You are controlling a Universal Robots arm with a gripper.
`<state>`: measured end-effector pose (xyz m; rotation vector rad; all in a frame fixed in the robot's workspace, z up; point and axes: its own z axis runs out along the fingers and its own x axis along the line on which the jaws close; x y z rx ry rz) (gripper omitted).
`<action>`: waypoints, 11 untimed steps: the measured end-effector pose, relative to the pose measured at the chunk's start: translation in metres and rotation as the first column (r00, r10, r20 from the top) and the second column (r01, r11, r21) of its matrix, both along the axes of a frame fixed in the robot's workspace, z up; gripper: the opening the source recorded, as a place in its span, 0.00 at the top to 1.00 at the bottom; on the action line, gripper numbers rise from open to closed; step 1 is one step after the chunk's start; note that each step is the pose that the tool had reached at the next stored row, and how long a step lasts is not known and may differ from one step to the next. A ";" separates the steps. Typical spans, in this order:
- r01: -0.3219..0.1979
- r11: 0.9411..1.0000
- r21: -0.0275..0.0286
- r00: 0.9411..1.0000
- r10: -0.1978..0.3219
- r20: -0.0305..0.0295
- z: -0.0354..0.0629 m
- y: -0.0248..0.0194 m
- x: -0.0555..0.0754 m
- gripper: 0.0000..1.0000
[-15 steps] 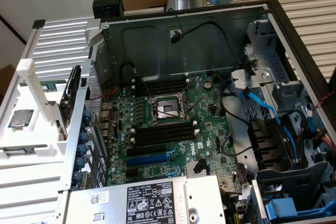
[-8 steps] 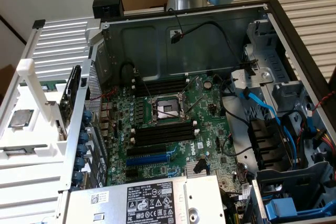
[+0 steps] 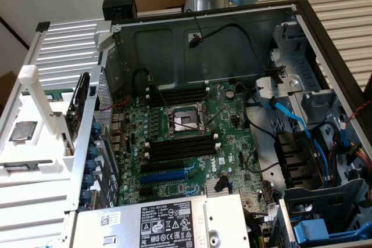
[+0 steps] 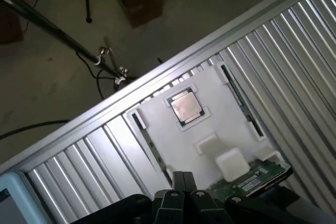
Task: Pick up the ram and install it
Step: 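Pick up the ram and move it above insertion slot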
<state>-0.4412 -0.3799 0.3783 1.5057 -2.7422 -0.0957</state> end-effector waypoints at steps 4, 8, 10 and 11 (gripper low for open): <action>-0.073 0.997 0.000 0.997 0.073 0.003 -0.0023 0.0000 0.000 0.90; -0.198 0.980 -0.002 0.980 0.198 0.015 -0.0075 0.0000 0.000 0.90; -0.237 0.972 -0.004 0.971 0.237 0.024 -0.0095 0.0000 0.000 0.90; -0.245 0.969 -0.005 0.969 0.245 0.028 -0.0101 0.0000 0.000 0.90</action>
